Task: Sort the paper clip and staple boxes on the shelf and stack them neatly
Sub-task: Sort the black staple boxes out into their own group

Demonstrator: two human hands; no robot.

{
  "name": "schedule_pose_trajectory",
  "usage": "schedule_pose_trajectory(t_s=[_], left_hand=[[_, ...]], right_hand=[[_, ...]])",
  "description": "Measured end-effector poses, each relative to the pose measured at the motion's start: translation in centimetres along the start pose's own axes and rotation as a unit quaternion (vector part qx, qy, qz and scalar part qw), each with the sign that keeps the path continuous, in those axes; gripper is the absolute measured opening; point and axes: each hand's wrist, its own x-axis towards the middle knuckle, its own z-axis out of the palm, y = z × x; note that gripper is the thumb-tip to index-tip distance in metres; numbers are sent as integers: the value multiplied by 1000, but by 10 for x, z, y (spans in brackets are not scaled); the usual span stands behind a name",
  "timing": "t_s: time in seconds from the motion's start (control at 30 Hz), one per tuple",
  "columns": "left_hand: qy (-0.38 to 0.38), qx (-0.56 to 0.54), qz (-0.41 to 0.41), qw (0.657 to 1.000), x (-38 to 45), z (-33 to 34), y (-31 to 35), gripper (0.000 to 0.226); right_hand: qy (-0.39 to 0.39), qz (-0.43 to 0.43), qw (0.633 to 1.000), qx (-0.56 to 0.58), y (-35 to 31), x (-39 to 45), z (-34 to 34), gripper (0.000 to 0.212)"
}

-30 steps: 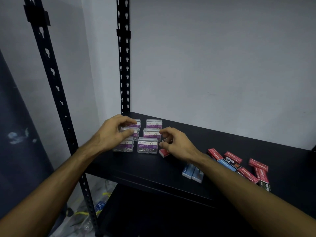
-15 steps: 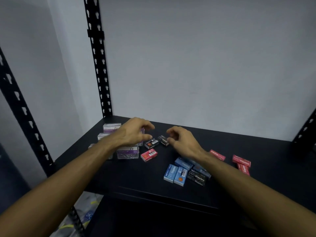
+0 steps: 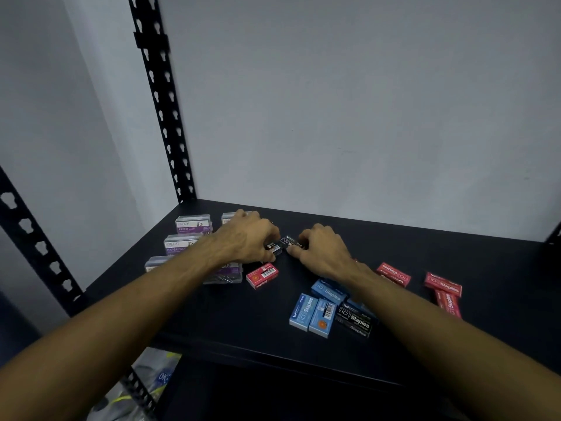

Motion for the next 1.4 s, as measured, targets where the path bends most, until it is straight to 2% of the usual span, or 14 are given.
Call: schedule_pose_trajectory(t_s=[0.13, 0.27, 0.63, 0.87, 1.17, 1.3, 1.4], left_hand=[[-17, 27, -5, 999, 4, 3, 3, 48], [-21, 20, -4, 1000, 6, 1, 7, 38], [-41, -105, 18, 993, 11, -6, 8, 34], [-46, -138, 22, 989, 10, -8, 5, 33], [-50, -120, 14, 991, 12, -3, 8, 39], [-36, -116, 7, 993, 15, -2, 8, 25], [-25, -105, 6, 994, 16, -4, 10, 19]], right_hand=[[-2, -1, 1000, -10, 3, 1, 0, 38], [-1, 3, 1000, 0, 11, -2, -3, 36], [12, 26, 997, 70, 24, -15, -17, 24], [17, 19, 993, 112, 24, -19, -19, 20], [-16, 6, 991, 134, 29, -17, -18, 35], [-20, -4, 992, 124, 32, -17, -20, 16], [-15, -5, 992, 123, 34, -21, -25, 11]])
